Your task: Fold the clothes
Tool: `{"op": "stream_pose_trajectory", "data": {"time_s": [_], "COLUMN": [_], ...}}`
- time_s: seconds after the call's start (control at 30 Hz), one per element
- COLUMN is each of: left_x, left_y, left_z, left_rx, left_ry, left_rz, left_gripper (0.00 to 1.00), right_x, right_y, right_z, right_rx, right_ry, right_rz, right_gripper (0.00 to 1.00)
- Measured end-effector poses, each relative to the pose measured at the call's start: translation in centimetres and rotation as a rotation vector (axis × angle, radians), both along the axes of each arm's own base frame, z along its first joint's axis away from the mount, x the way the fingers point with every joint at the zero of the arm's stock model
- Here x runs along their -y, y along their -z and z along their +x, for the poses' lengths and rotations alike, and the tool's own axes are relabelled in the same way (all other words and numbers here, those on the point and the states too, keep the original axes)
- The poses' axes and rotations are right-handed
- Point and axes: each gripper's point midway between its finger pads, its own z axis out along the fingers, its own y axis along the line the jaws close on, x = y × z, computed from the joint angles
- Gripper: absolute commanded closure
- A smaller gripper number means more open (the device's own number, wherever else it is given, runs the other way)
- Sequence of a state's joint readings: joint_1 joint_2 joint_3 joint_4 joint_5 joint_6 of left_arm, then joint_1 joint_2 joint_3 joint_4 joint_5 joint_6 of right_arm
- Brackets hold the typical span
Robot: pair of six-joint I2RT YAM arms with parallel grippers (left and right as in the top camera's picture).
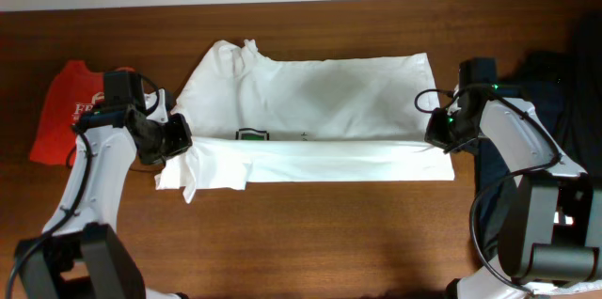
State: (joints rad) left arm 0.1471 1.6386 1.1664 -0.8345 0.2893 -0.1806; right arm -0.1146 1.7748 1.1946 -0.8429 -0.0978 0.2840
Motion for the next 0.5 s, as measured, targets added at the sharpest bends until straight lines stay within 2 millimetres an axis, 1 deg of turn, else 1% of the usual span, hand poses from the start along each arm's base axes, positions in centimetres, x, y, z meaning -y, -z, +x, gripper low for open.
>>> {"op": "stream_pose_trajectory", "data": {"time_s": [0.1,0.2,0.4,0.47,0.5], "left_x": [-0.2,-0.4,-0.4,-0.4,-0.5], "left_y": [1.3,2.3,3.7,4.7,4.9], "left_z": [1.6,2.9,4.4,4.8,5.0], "left_rx": [0.022,0.048,0.071,0.067,0.071], "left_ry": [-0.002,-0.002,-0.001,-0.001,-0.002], "left_rz": [0.003,0.003,-0.002,-0.007,-0.006], "left_gripper": [0.94,0.94,0.93,0.93,0.93], "right_x": [0.0,-0.1,0.1,0.1,0.2], "right_y": [-0.4,-0.8,-1.3,-1.4,-1.5], "right_z": [2.0,3.3,4.9,5.2,5.4], "right_rx": [0.084,0.139,0.207,0.222,0.229], "right_ry": [-0.002,-0.004,-0.005,-0.006,-0.004], "right_rz": [0.007,0.012,0.004,0.002,0.001], "right_gripper": [0.96,0.96,0.95,0.76,0.69]}}
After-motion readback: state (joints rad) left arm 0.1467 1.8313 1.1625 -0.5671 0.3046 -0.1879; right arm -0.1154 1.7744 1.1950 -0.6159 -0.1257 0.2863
